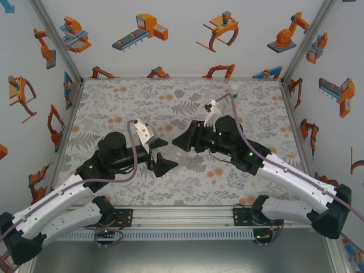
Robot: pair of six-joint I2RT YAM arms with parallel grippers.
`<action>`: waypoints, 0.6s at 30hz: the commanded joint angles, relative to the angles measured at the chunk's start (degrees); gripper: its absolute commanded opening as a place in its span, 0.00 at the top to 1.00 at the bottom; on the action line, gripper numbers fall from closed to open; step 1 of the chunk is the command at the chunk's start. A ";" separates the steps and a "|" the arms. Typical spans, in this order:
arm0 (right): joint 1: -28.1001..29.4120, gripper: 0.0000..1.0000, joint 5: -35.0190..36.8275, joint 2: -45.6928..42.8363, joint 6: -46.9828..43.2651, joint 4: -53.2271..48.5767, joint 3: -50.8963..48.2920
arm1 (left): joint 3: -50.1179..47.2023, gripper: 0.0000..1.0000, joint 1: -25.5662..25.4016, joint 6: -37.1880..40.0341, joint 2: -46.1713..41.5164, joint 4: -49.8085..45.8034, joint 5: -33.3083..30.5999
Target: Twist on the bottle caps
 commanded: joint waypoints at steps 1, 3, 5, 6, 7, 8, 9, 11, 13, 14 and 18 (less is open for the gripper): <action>0.75 0.85 1.51 -0.49 4.77 -0.48 2.63 | 0.30 0.09 -0.77 -0.49 2.48 3.65 0.89; 1.04 0.85 1.51 -0.43 5.41 -0.54 3.15 | 1.37 0.10 -1.10 -0.58 4.24 2.19 1.04; 1.44 0.85 1.56 -0.21 5.58 -0.85 3.75 | 2.03 0.12 -1.29 -1.00 5.68 1.87 2.06; 1.61 0.85 1.73 -0.17 5.48 -0.92 3.93 | 2.42 0.12 -1.30 -1.31 6.26 1.49 2.37; 1.84 0.85 1.98 -0.17 5.44 -0.91 4.01 | 2.72 0.13 -1.29 -1.59 6.70 1.08 2.47; 1.93 0.86 2.28 -0.25 5.47 -0.85 4.04 | 3.01 0.14 -1.29 -1.70 7.10 0.66 2.39; 1.93 0.86 2.47 -0.33 5.41 -0.92 3.96 | 3.12 0.15 -1.30 -1.75 7.38 0.24 2.41; 2.01 0.85 2.57 -0.36 5.25 -0.72 4.00 | 3.22 0.18 -1.38 -1.86 8.04 -0.20 2.54; 2.02 0.85 2.22 -0.19 5.36 -0.56 3.93 | 3.28 0.22 -1.37 -2.20 8.49 0.02 2.88; 2.02 0.86 2.05 -0.18 5.32 -0.57 4.00 | 3.37 0.24 -1.37 -2.19 8.89 0.00 3.29; 2.02 0.86 1.87 -0.15 5.36 -0.86 3.87 | 4.33 0.34 -1.37 -1.91 9.72 -1.12 3.62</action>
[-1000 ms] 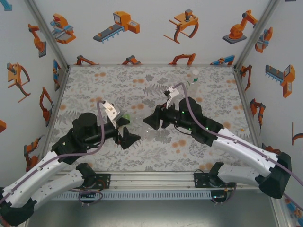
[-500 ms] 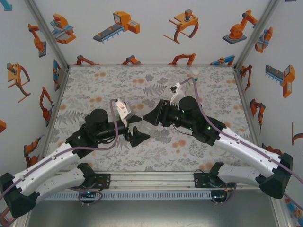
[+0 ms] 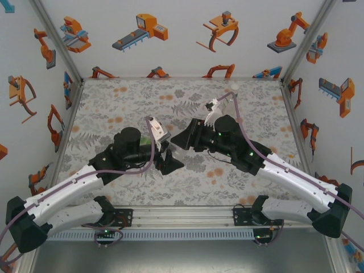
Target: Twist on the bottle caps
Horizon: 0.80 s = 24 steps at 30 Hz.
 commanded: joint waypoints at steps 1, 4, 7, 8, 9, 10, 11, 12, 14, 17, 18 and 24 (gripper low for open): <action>0.42 0.85 -0.87 -0.30 1.29 0.25 1.99 | 2.37 0.37 -0.23 -0.08 0.61 -0.81 0.86; 0.47 0.86 -0.83 -0.40 1.25 0.08 2.03 | 2.51 0.42 -0.24 -0.01 0.62 -1.32 0.53; 0.46 0.85 -0.43 -0.59 0.48 -0.93 2.33 | 2.51 0.48 -0.26 -0.15 0.26 -2.06 -0.23; 0.47 0.82 -0.13 -0.67 0.01 -1.54 2.61 | 2.35 0.51 -0.19 -0.15 0.01 -2.02 -0.48; 0.48 0.77 0.11 -0.74 -0.37 -2.11 2.79 | 2.24 0.52 -0.18 -0.20 -0.26 -2.06 -0.73; 0.45 0.69 0.41 -0.82 -0.85 -2.69 3.06 | 2.08 0.53 -0.15 -0.13 -0.52 -2.06 -1.01; 0.45 0.61 0.65 -0.93 -1.10 -3.29 3.33 | 1.90 0.54 -0.15 -0.17 -0.87 -2.03 -1.35; 0.47 0.53 0.86 -0.98 -1.41 -3.72 3.62 | 1.74 0.54 -0.15 -0.14 -1.23 -2.25 -1.73; 0.47 0.37 1.54 -1.02 -2.73 -5.52 4.75 | 1.64 0.56 -0.15 -0.12 -2.08 -3.14 -2.95; 0.38 0.28 3.38 -0.90 -5.63 -10.80 8.31 | 1.13 0.59 -0.15 -0.20 -4.27 -5.03 -5.29; 0.31 0.28 4.23 -0.77 -6.63 -12.81 9.58 | 0.83 0.60 -0.15 -0.26 -5.03 -5.59 -6.18; -0.05 0.30 11.46 1.94 -10.48 -28.21 17.08 | -0.97 0.72 -0.15 -0.76 -12.19 -10.21 -13.92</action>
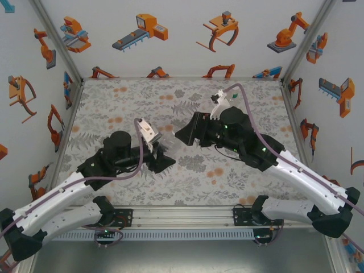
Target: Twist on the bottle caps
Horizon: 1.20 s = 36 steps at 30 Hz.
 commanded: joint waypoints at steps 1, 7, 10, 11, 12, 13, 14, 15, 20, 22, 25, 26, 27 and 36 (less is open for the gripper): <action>-0.39 0.31 5.97 2.49 -3.56 -12.59 3.81 | -0.81 0.73 0.11 -0.51 -4.19 -3.91 -6.21; -2.58 0.36 3.82 8.40 -3.35 -15.24 1.78 | -1.57 0.78 0.29 -1.53 -10.86 -6.83 -10.95; -2.60 0.39 4.10 13.16 -4.60 -15.24 0.94 | -2.35 0.84 0.46 -1.92 -13.71 -7.10 -11.94; -2.60 0.41 4.11 14.77 -4.94 -15.20 0.98 | -2.55 0.87 0.55 -1.96 -14.43 -7.34 -11.93; -2.60 0.43 4.27 16.82 -5.40 -15.15 1.22 | -2.65 0.89 0.59 -2.05 -15.05 -7.65 -11.76; -2.54 0.44 4.24 19.05 -6.14 -15.17 1.65 | -2.80 0.92 0.72 -2.11 -15.58 -8.00 -11.73; -2.52 0.45 4.20 21.07 -6.59 -15.07 2.07 | -2.97 0.95 0.73 -2.15 -15.91 -8.16 -11.53; -2.37 0.46 4.20 23.58 -6.98 -14.95 2.72 | -3.05 0.99 0.73 -2.15 -16.27 -8.50 -11.38; -1.29 0.50 1.83 33.91 -7.70 -10.89 6.29 | -3.21 1.00 0.82 -2.24 -17.68 -10.15 -11.44; -1.21 0.52 0.36 37.94 -7.17 -9.73 8.40 | -3.21 1.00 0.81 -2.15 -18.56 -10.73 -11.93; -0.98 0.54 -0.38 43.00 -7.12 -8.61 11.28 | -3.03 1.00 0.90 -2.03 -19.82 -11.68 -12.20; -0.88 0.54 -0.44 44.61 -7.16 -8.31 12.24 | -3.11 1.00 0.90 -1.98 -20.35 -11.84 -12.06; -0.76 0.54 -0.63 45.77 -7.19 -8.09 12.95 | -3.12 1.00 0.90 -1.98 -20.71 -12.01 -12.12; 0.37 0.50 -0.90 54.29 -7.16 -9.03 18.44 | -3.56 1.00 0.93 -2.26 -23.40 -13.99 -13.25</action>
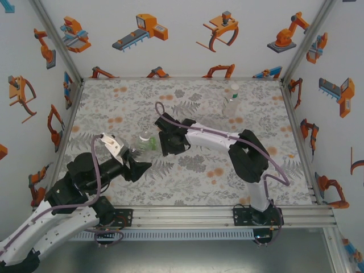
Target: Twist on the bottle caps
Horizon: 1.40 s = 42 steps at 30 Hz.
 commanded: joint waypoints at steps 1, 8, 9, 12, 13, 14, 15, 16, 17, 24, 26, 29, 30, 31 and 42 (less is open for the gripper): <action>0.86 0.49 -0.03 1.72 -0.83 -1.15 2.48 | -0.74 1.00 0.39 -0.91 -0.94 -0.70 -0.93; 1.35 0.48 0.33 5.49 -1.07 -2.79 4.64 | -1.09 1.00 0.45 -0.92 -0.97 -0.63 -0.97; 1.50 0.49 0.58 5.89 -1.06 -3.26 5.08 | -1.26 1.00 0.44 -1.01 -0.93 -0.46 -0.81; 1.79 0.52 1.44 6.36 -1.19 -4.06 5.50 | -1.44 1.00 0.43 -1.17 -0.63 -0.09 -0.36; 1.79 0.53 1.55 6.36 -1.18 -4.06 5.53 | -1.49 1.00 0.51 -1.18 -0.58 0.00 -0.27; 1.83 0.54 1.71 6.36 -1.11 -4.12 5.52 | -1.49 1.00 0.50 -1.23 -0.45 0.16 -0.30; 1.86 0.54 1.89 6.37 -1.11 -4.14 5.40 | -1.47 1.00 0.53 -1.26 -0.52 0.26 -0.20; 1.86 0.54 2.14 6.29 -1.12 -4.14 5.40 | -1.46 1.00 0.49 -1.26 -0.52 0.27 -0.20; 1.88 0.54 2.41 6.30 -1.00 -4.06 5.27 | -1.45 1.00 0.53 -1.26 -0.48 0.27 -0.25; 1.87 0.49 0.94 6.95 -2.42 -0.70 5.26 | -1.00 1.00 0.52 -1.17 -0.52 -0.13 -0.51; 1.86 0.49 1.40 7.32 -2.75 -0.65 5.74 | -0.89 1.00 0.53 -1.19 -0.48 -0.18 -0.65; 1.79 0.50 2.30 8.15 -3.35 -0.85 6.65 | -0.76 1.00 0.53 -1.17 -0.52 -0.09 -0.69; 1.83 0.51 2.42 8.50 -3.57 -0.90 7.05 | -0.80 1.00 0.53 -1.17 -0.34 -0.08 -0.77; 1.85 0.51 2.56 8.84 -3.88 -1.16 7.47 | -0.82 1.00 0.53 -1.21 -0.37 -0.08 -0.70; 1.79 0.60 4.54 11.19 -5.78 -3.65 10.95 | -0.65 1.00 0.53 -1.17 -0.58 -0.61 -0.78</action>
